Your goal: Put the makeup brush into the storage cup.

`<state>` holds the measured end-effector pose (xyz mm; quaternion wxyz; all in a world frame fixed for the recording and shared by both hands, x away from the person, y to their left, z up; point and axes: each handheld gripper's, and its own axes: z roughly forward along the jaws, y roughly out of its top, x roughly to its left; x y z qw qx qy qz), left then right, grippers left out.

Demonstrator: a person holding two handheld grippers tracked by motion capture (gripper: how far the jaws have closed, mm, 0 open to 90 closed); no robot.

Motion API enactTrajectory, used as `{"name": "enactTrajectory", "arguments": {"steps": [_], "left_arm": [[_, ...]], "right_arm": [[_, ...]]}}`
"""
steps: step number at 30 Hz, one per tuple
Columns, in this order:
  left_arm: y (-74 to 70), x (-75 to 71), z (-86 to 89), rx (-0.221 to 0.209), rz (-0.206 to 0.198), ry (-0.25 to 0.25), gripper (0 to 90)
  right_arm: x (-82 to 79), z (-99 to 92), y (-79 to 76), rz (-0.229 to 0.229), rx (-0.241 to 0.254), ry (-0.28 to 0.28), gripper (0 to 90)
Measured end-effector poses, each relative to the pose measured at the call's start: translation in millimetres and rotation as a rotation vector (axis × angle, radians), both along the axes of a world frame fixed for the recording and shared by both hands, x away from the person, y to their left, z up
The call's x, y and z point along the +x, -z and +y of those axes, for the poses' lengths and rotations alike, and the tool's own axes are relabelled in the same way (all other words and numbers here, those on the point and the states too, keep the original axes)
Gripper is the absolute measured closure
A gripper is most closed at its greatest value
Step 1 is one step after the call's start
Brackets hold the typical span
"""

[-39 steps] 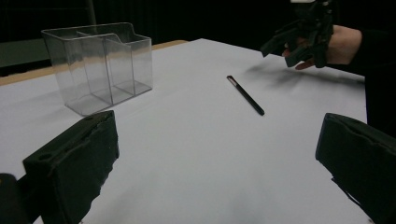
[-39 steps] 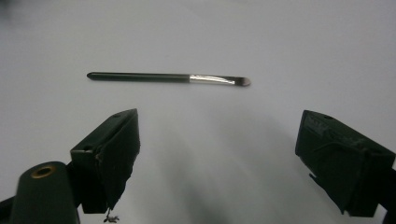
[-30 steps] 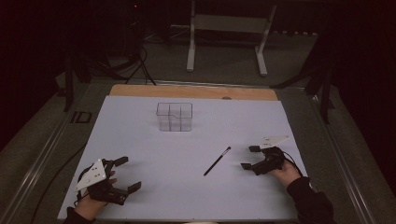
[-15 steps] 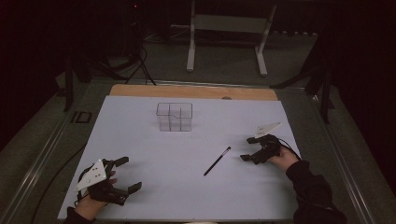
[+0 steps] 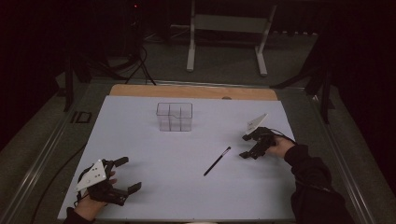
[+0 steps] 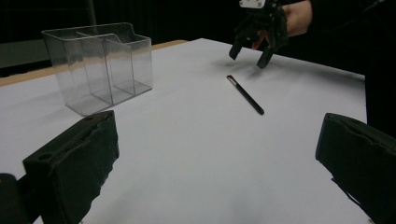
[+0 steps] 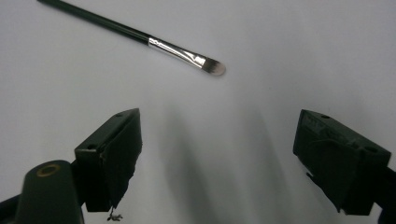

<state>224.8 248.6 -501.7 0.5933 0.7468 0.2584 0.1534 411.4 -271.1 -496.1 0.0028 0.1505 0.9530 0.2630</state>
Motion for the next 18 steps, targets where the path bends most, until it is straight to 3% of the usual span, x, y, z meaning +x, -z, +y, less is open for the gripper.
{"name": "enactTrajectory", "arguments": {"steps": [4, 5, 8, 9, 11, 18], "left_arm": [[0.0, -0.5, 0.3, 0.000, 0.000, -0.003, 0.8], [0.0, -0.7, 0.7, -0.001, 0.000, -0.004, 0.8], [0.3, -1.2, 1.5, 0.000, 0.003, -0.007, 0.8], [0.3, -1.4, 1.7, 0.000, 0.003, -0.007, 0.8], [0.3, -1.7, 2.0, -0.001, 0.004, -0.009, 0.8], [0.3, -2.7, 3.9, -0.001, 0.003, -0.013, 0.8]], "right_arm": [[6.7, 2.3, 0.7, 0.043, -0.030, -0.002, 15.6], [9.9, 4.6, 1.0, 0.037, -0.068, -0.026, 15.6], [13.1, 7.0, 0.9, 0.045, -0.082, -0.056, 15.6], [16.4, 9.8, -0.5, 0.039, -0.109, -0.073, 15.6], [20.9, 12.4, -1.9, 0.062, -0.115, -0.078, 15.6], [27.9, 22.9, -8.2, 0.013, -0.183, -0.173, 15.6]]}}
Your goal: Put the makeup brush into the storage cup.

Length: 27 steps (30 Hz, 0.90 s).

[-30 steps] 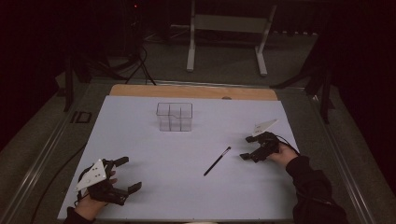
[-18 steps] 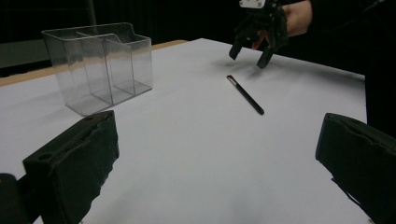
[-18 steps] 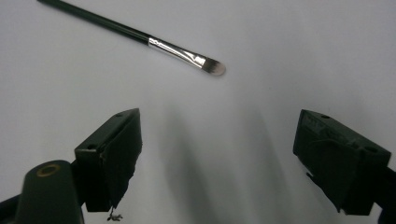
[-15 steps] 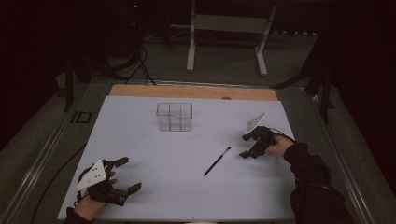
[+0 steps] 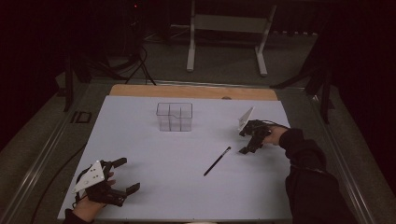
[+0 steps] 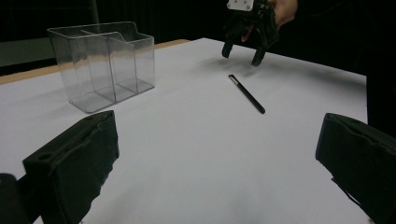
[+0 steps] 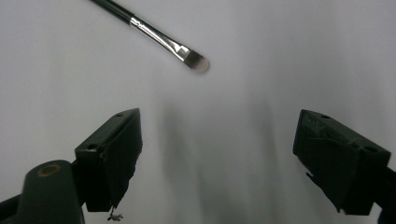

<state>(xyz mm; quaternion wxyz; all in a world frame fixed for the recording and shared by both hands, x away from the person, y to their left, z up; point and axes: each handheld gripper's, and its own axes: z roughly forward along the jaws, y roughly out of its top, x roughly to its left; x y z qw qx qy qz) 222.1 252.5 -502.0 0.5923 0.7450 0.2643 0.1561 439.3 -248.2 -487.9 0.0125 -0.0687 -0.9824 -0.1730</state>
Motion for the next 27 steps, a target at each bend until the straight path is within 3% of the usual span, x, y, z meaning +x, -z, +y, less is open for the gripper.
{"name": "enactTrajectory", "arguments": {"steps": [1, 6, 8, 9, 18, 23, 27], "left_arm": [[0.1, -0.2, 0.0, 0.000, 0.000, 0.000, 0.8], [0.2, -0.7, 0.4, -0.004, -0.002, 0.005, 0.8], [-0.2, -1.7, 0.4, -0.013, -0.005, 0.014, 0.8], [-0.3, -2.2, 0.3, -0.016, -0.007, 0.019, 0.8], [0.1, -3.7, 2.4, -0.035, -0.005, 0.021, 0.8], [0.0, -5.6, 3.6, -0.040, -0.002, 0.018, 0.8], [-0.1, -6.5, 4.5, -0.042, -0.003, 0.015, 0.8]], "right_arm": [[1.7, 4.0, -1.1, -0.001, -0.021, -0.027, 15.6], [7.4, 10.7, -3.1, 0.012, -0.044, -0.052, 15.6], [9.1, 13.2, -4.4, -0.004, -0.061, -0.094, 15.5], [10.4, 15.5, -5.5, -0.024, -0.088, -0.143, 15.5], [12.1, 25.0, -9.6, -0.053, -0.124, -0.271, 15.6], [11.8, 36.3, -12.3, -0.097, -0.138, -0.372, 18.0], [11.8, 46.2, -10.9, -0.108, -0.156, -0.409, 18.7]]}}
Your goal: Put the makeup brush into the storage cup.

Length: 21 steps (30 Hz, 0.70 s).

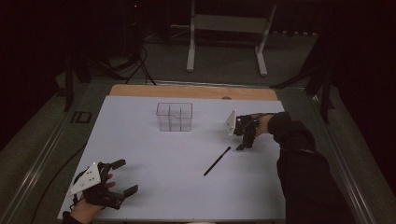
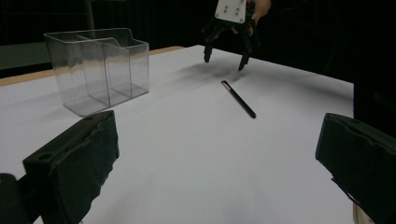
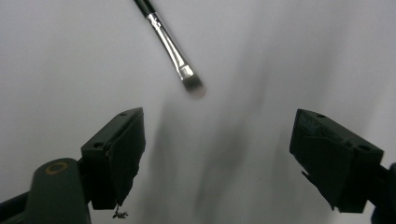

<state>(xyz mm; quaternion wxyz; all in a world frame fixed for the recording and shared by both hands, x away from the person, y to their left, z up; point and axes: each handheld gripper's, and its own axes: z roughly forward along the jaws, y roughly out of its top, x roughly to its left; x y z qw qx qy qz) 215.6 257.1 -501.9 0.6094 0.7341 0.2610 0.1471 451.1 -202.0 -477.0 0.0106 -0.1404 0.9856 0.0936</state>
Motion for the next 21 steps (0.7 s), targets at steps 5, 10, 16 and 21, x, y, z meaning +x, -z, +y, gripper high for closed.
{"name": "enactTrajectory", "arguments": {"steps": [5, 10, 16, 21], "left_arm": [[0.2, -0.5, 0.8, 0.003, 0.001, -0.001, 0.8], [0.4, -0.4, 0.3, 0.004, 0.000, 0.002, 0.8], [0.3, -0.6, 0.1, 0.005, 0.000, 0.002, 0.8], [0.3, -0.5, 0.0, 0.005, 0.000, 0.001, 0.8]], "right_arm": [[-3.2, 9.6, -3.7, 0.045, 0.003, -0.048, 34.1], [-11.1, 16.1, -7.3, 0.054, -0.007, -0.127, 42.0], [-20.1, 26.5, -11.0, 0.050, 0.002, -0.203, 51.0], [-27.6, 33.4, -13.6, 0.046, 0.006, -0.265, 53.6]]}}
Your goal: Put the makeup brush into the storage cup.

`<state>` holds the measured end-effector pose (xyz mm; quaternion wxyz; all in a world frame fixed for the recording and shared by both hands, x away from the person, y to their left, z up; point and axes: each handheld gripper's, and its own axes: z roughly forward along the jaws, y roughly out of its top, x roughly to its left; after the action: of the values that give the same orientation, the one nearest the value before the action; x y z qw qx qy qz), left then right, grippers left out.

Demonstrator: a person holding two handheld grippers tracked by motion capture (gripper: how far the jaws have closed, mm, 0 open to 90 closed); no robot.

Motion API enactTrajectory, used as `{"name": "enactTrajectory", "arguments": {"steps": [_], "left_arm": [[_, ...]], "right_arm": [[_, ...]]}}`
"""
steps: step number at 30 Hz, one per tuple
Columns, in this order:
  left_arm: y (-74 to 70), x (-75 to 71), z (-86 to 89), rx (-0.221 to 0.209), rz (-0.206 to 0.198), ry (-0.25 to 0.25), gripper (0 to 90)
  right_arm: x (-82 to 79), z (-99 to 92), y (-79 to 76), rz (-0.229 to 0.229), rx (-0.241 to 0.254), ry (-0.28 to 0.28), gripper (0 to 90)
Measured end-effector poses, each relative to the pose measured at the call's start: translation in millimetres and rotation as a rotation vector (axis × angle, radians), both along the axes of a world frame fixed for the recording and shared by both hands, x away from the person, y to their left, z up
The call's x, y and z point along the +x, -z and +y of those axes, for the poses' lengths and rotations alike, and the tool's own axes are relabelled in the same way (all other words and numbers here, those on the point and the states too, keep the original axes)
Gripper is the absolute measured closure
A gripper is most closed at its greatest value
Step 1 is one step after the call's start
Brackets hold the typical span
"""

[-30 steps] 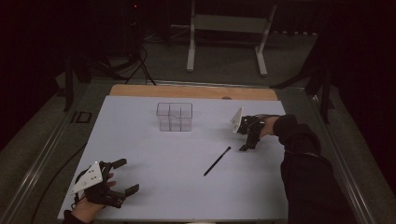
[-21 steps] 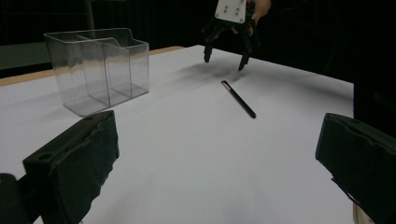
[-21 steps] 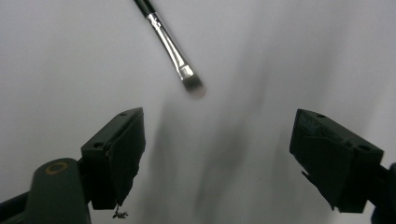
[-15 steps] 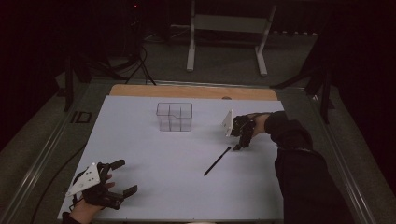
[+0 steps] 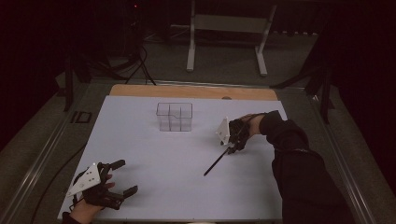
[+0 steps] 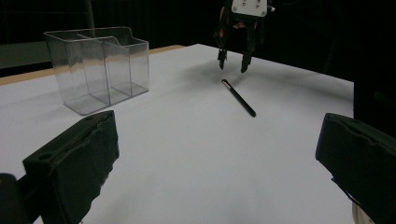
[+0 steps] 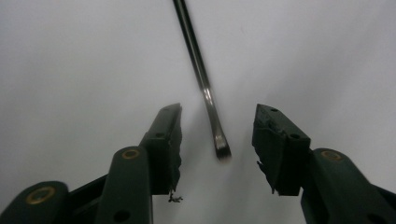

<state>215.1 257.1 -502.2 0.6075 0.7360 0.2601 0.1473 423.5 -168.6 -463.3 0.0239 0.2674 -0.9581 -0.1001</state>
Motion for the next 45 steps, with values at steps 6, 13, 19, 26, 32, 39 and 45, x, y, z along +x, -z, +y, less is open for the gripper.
{"name": "enactTrajectory", "arguments": {"steps": [6, 13, 19, 26, 32, 39, 45], "left_arm": [[-0.1, -0.4, -0.6, 0.003, -0.002, 0.002, 0.8], [-0.1, -0.5, -0.7, 0.003, -0.001, 0.005, 0.8], [0.1, -0.7, -1.4, 0.010, 0.000, 0.009, 0.8], [0.5, -0.6, -2.0, 0.017, 0.001, 0.015, 0.8], [0.2, -1.0, -2.8, 0.023, -0.003, 0.018, 0.8], [-0.2, -1.1, -3.5, 0.032, -0.006, 0.016, 0.8], [-0.7, -1.5, -5.7, 0.043, -0.005, 0.009, 0.8]], "right_arm": [[-7.1, 8.4, 3.8, 0.001, -0.011, -0.058, 58.9], [-6.8, 12.3, 14.5, -0.017, -0.033, -0.078, 62.4], [-6.0, 12.3, 25.2, -0.017, -0.064, -0.094, 64.0], [-4.5, 13.9, 30.2, -0.042, -0.068, -0.132, 76.4], [-5.9, 14.1, 29.2, -0.025, -0.073, -0.116, 83.2], [0.4, 17.5, 17.1, 0.090, -0.099, 0.180, 83.4], [-3.3, 15.0, 12.0, 0.118, -0.134, 0.315, 83.3]]}}
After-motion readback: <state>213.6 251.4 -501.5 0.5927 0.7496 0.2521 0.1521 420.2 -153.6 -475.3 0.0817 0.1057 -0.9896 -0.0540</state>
